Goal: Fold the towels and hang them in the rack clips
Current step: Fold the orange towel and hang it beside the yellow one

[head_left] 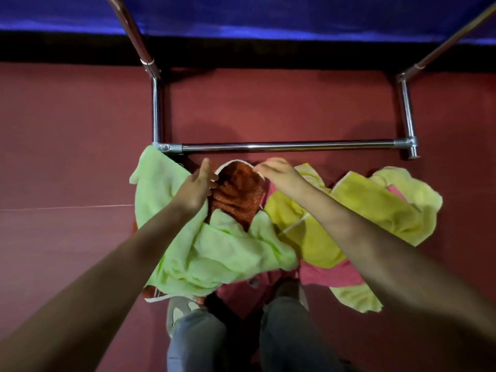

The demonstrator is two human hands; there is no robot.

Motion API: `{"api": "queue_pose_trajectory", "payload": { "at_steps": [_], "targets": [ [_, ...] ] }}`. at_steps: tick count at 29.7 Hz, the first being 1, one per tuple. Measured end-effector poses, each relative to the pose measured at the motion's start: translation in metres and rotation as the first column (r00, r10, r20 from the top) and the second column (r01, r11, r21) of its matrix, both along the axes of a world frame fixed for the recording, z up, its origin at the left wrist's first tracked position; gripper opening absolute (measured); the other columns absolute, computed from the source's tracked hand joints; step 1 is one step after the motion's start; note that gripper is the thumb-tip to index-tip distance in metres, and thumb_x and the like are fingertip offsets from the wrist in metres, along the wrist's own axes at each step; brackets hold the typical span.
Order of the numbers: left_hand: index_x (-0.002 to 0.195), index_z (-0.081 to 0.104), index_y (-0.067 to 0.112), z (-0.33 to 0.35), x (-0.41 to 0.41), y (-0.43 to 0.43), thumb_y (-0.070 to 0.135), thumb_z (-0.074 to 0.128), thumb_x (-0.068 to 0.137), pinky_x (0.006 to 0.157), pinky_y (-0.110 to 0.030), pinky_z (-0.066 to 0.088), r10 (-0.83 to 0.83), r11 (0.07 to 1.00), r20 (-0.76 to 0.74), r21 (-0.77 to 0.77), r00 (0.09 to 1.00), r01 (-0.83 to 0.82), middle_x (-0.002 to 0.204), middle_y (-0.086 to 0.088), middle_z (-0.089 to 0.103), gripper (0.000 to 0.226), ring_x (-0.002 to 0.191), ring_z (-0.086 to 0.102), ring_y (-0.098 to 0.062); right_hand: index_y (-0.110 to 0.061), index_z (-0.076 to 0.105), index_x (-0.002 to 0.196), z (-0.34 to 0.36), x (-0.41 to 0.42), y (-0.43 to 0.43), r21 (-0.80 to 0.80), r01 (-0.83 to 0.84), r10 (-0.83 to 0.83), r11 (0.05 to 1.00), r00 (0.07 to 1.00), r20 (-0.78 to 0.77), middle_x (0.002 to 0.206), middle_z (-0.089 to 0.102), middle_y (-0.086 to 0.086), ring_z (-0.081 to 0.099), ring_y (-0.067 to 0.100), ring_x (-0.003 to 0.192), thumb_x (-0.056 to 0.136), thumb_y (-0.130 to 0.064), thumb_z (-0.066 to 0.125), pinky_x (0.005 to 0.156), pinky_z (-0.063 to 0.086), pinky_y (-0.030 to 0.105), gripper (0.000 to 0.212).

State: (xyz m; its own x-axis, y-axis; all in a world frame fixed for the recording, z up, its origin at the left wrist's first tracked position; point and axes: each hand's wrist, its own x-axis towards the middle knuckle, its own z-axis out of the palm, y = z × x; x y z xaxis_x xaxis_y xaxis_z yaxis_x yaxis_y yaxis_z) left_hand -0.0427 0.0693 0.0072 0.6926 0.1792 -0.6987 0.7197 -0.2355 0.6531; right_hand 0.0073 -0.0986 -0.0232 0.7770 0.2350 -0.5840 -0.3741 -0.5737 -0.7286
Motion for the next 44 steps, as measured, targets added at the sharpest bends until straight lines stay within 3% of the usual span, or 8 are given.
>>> {"api": "queue_pose_trajectory", "payload": {
  "at_steps": [5,10,17,20,24,31,38,44],
  "targets": [
    [0.096,0.065,0.0,-0.045,0.014,0.016,0.036,0.021,0.098,0.095,-0.03,0.038,-0.102,0.99,0.038,0.098,0.994,0.098,0.103,-0.013,0.059,0.057,0.098,0.051,-0.019,-0.016,0.059,0.12,-0.058,0.019,0.035,-0.153,-0.177,0.158,0.972,0.979,-0.127,0.15,0.028,0.01,0.016,0.021,0.141,0.093,-0.035,0.042,0.114,0.011,0.027,0.037],
    [0.081,0.066,0.01,-0.07,0.017,0.013,0.041,0.019,0.097,0.112,-0.03,0.02,-0.163,0.979,0.013,0.123,0.987,0.16,0.139,-0.016,0.041,0.057,0.13,0.036,-0.022,0.001,0.062,0.11,-0.071,0.016,0.032,-0.066,-0.034,0.021,0.997,0.983,-0.182,0.124,0.059,0.019,0.052,0.024,0.117,0.095,-0.029,0.041,0.091,0.039,0.015,0.04],
    [0.056,0.052,0.02,-0.045,-0.002,0.006,0.052,0.027,0.092,0.087,-0.037,0.039,-0.174,0.982,0.084,0.09,0.981,0.167,0.067,0.004,0.054,0.054,0.078,0.051,-0.02,0.012,0.062,0.101,-0.003,0.007,0.024,0.179,0.019,0.003,0.984,0.993,-0.117,0.089,0.068,0.014,0.058,0.005,0.074,0.097,-0.017,0.034,0.077,0.039,0.014,0.041],
    [0.073,0.056,0.016,-0.001,0.002,0.005,0.053,0.028,0.091,0.082,-0.032,0.041,-0.096,0.994,0.138,-0.029,0.986,0.101,0.081,-0.004,0.06,0.05,0.085,0.055,-0.021,0.016,0.06,0.101,0.043,0.005,0.017,0.237,-0.057,0.084,0.97,0.991,-0.105,0.042,0.06,-0.014,0.053,-0.007,0.047,0.096,-0.012,0.035,0.057,0.038,0.006,0.038],
    [0.127,0.044,0.008,0.074,0.016,0.0,0.086,0.024,0.059,0.113,-0.05,0.025,-0.092,0.99,0.231,-0.079,0.969,0.113,0.139,-0.023,0.04,0.106,0.132,0.036,-0.034,0.006,0.064,0.099,0.123,0.008,0.02,0.285,-0.12,0.137,0.951,0.99,-0.038,0.046,0.062,-0.023,0.054,-0.011,0.053,0.095,-0.015,0.038,0.067,0.038,0.012,0.034],
    [0.034,0.053,0.018,0.206,0.014,-0.009,0.052,0.018,0.092,0.056,-0.027,0.037,-0.083,0.99,0.401,-0.071,0.912,0.122,0.034,0.006,0.048,0.076,0.043,0.043,-0.007,-0.022,0.045,0.094,0.248,-0.009,0.008,0.477,-0.232,0.172,0.848,0.971,0.166,0.077,0.053,0.0,0.053,-0.007,0.059,0.082,0.009,0.054,0.062,0.043,0.007,0.035],
    [0.035,0.038,0.017,0.31,-0.022,-0.019,0.05,0.01,0.092,0.048,-0.024,0.026,-0.087,0.995,0.574,0.005,0.814,0.103,0.036,0.005,0.037,0.071,0.036,0.031,-0.006,-0.008,0.061,0.085,0.306,-0.064,-0.025,0.39,-0.284,0.222,0.876,0.955,0.197,0.068,0.056,-0.007,0.051,-0.006,0.057,0.082,-0.005,0.061,0.058,0.041,0.012,0.003],
    [0.06,0.046,0.006,0.364,-0.059,-0.015,0.048,0.015,0.093,0.046,-0.015,0.029,-0.109,0.994,0.584,0.074,0.804,0.081,0.06,-0.011,0.041,0.062,0.052,0.038,-0.011,-0.016,0.047,0.057,0.325,-0.097,-0.066,0.163,-0.36,0.322,0.919,0.921,0.217,0.049,0.037,-0.008,0.034,0.0,0.049,0.084,-0.025,0.062,0.05,0.025,0.021,0.032]
  ]
}}
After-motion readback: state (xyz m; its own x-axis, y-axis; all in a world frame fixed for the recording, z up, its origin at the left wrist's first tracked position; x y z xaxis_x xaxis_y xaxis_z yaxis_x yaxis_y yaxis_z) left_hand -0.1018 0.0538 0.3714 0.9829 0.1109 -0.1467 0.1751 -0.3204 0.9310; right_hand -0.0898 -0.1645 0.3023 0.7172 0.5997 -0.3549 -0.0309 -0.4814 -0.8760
